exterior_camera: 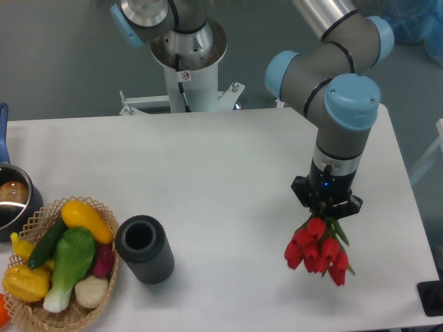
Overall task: Insert the flowers into the vase
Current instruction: 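Lift the held red tulip bunch up with the gripper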
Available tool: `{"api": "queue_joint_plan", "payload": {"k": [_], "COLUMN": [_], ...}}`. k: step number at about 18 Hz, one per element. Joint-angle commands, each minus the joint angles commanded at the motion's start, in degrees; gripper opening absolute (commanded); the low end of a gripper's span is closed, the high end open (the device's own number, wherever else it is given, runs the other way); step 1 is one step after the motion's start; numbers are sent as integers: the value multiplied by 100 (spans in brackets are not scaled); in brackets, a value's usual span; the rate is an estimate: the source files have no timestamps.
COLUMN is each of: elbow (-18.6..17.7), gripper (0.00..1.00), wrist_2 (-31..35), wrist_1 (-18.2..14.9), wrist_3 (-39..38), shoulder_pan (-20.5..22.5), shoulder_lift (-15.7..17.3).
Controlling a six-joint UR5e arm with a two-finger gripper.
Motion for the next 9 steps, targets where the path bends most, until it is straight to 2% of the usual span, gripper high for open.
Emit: {"api": "queue_joint_plan", "payload": {"k": [4,7,9], "elbow": [0,-17,-18], "gripper": [0,0,0], "wrist_2": [-1134,-1925,-2191], "wrist_1": [509,572,572], "wrist_3": [-90,-440,-512], "shoulder_pan": [-9,35,53], "shoulder_lift": [-9,149,290]}}
